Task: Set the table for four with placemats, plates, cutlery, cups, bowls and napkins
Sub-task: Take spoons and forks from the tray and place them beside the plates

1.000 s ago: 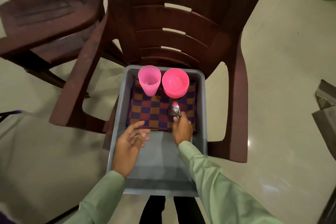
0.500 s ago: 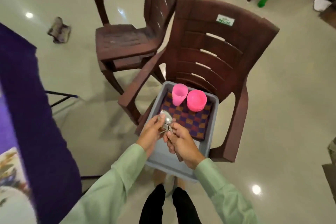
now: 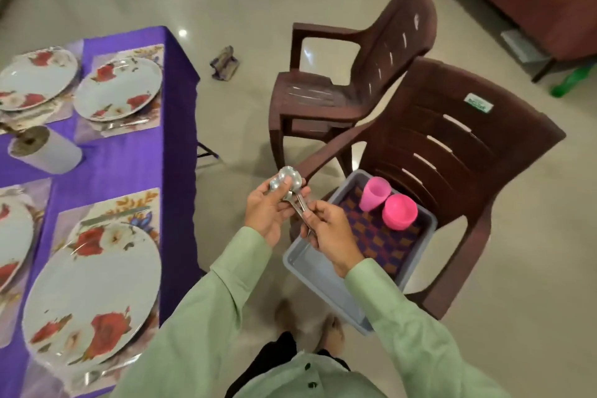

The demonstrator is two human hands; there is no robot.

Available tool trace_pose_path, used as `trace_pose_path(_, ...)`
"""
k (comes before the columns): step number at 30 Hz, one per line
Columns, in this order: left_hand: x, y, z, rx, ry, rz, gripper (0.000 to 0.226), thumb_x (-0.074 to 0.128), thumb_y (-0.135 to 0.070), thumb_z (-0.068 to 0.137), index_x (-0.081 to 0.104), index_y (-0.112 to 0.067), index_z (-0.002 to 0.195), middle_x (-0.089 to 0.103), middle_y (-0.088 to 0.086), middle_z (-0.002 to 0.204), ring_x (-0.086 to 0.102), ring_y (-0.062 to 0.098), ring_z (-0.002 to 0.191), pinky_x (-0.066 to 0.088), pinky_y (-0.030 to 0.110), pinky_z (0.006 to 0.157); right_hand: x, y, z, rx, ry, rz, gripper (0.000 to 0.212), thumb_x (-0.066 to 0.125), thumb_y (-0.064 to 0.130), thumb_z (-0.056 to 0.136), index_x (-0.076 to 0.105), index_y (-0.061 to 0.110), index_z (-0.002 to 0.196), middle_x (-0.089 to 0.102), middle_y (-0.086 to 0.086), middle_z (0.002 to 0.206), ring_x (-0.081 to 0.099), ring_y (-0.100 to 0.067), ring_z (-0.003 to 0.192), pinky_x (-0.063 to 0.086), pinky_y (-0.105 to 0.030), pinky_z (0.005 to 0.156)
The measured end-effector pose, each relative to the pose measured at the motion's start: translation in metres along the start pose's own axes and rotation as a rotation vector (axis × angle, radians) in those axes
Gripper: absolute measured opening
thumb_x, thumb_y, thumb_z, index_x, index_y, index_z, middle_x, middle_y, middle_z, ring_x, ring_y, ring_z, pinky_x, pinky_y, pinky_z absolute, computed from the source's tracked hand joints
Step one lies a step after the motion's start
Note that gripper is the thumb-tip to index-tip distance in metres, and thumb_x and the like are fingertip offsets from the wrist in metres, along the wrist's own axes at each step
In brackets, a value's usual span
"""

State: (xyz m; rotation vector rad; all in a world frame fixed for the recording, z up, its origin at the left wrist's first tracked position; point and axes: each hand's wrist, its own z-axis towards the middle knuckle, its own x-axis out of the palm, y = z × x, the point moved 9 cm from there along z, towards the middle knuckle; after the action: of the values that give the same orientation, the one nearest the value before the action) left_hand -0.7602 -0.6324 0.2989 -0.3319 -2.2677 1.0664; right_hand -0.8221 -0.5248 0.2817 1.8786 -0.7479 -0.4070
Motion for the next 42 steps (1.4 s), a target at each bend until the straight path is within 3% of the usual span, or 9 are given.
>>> trace_pose_path(4,-0.028,-0.032,-0.02,0.1,-0.022,-0.081,0.04,0.068,-0.008,0.086,0.056,-0.001,0.123,0.067,0.022,0.12,0.067,0.032,0.108,0.056,0.045,0.091,0.039,0.021,0.002,-0.011,0.1,0.002,0.018,0.05,0.01,0.101,0.061,-0.004,0.101,0.059,-0.017,0.07,0.042,-0.007,0.043,0.032,-0.02,0.044)
trace_pose_path(10,-0.098,-0.077,-0.035,0.231,-0.182,-0.17,0.046,0.07,0.001,0.082,0.056,0.004,0.126,0.07,0.019,0.114,0.07,0.032,0.102,0.059,0.038,0.078,0.112,0.043,0.01,-0.031,0.212,-0.048,0.011,0.056,0.011,0.098,0.059,0.0,0.099,0.071,-0.021,0.08,0.054,-0.022,0.053,0.04,-0.027,0.044)
trace_pose_path(17,-0.188,-0.125,-0.054,0.309,-0.329,-0.256,0.054,0.072,0.012,0.075,0.055,0.006,0.126,0.07,0.022,0.11,0.072,0.031,0.096,0.059,0.034,0.07,0.212,0.052,0.022,-0.03,0.255,-0.12,0.009,0.062,0.005,0.094,0.064,-0.004,0.093,0.062,-0.017,0.078,0.059,-0.022,0.05,0.047,-0.028,0.043)
trace_pose_path(24,-0.263,-0.156,-0.073,0.367,-0.43,-0.32,0.057,0.075,0.016,0.069,0.055,0.008,0.122,0.069,0.027,0.108,0.07,0.038,0.099,0.06,0.038,0.076,0.293,0.058,0.027,-0.087,0.276,-0.22,0.01,0.064,0.002,0.091,0.065,0.006,0.083,0.068,-0.014,0.071,0.063,-0.028,0.051,0.049,-0.029,0.043)
trace_pose_path(29,-0.309,-0.169,-0.083,0.396,-0.559,-0.346,0.065,0.083,0.013,0.06,0.059,0.001,0.12,0.072,0.016,0.094,0.071,0.033,0.082,0.057,0.034,0.064,0.342,0.055,0.035,-0.097,0.343,-0.276,0.006,0.059,0.001,0.093,0.061,0.002,0.087,0.07,-0.02,0.081,0.068,-0.033,0.053,0.055,-0.036,0.047)
trace_pose_path(32,-0.327,-0.176,-0.084,0.409,-0.599,-0.36,0.062,0.082,0.014,0.06,0.061,-0.001,0.117,0.071,0.018,0.098,0.072,0.032,0.083,0.058,0.038,0.071,0.367,0.05,0.043,-0.08,0.4,-0.286,0.01,0.056,0.001,0.095,0.059,0.005,0.086,0.071,-0.017,0.08,0.069,-0.038,0.056,0.058,-0.045,0.054)
trace_pose_path(36,-0.35,-0.183,-0.081,0.384,-0.671,-0.369,0.07,0.086,0.009,0.054,0.062,-0.006,0.118,0.072,0.021,0.104,0.073,0.035,0.087,0.051,0.046,0.082,0.397,0.052,0.056,-0.064,0.468,-0.29,0.012,0.053,0.002,0.097,0.058,0.004,0.087,0.071,-0.02,0.08,0.069,-0.041,0.058,0.057,-0.042,0.054)
trace_pose_path(39,-0.366,-0.195,-0.076,0.414,-0.726,-0.387,0.065,0.08,0.017,0.06,0.061,-0.001,0.119,0.071,0.026,0.103,0.073,0.036,0.085,0.059,0.037,0.068,0.419,0.053,0.071,-0.066,0.515,-0.306,0.011,0.052,0.002,0.097,0.058,-0.001,0.088,0.069,-0.013,0.067,0.068,-0.035,0.055,0.056,-0.037,0.049)
trace_pose_path(42,-0.377,-0.204,-0.071,0.401,-0.826,-0.377,0.056,0.078,0.018,0.063,0.063,-0.002,0.114,0.071,0.024,0.099,0.069,0.023,0.06,0.047,0.021,0.043,0.437,0.058,0.095,-0.086,0.524,-0.34,0.015,0.051,0.002,0.097,0.059,0.001,0.084,0.067,-0.011,0.065,0.065,-0.025,0.055,0.054,-0.033,0.049)
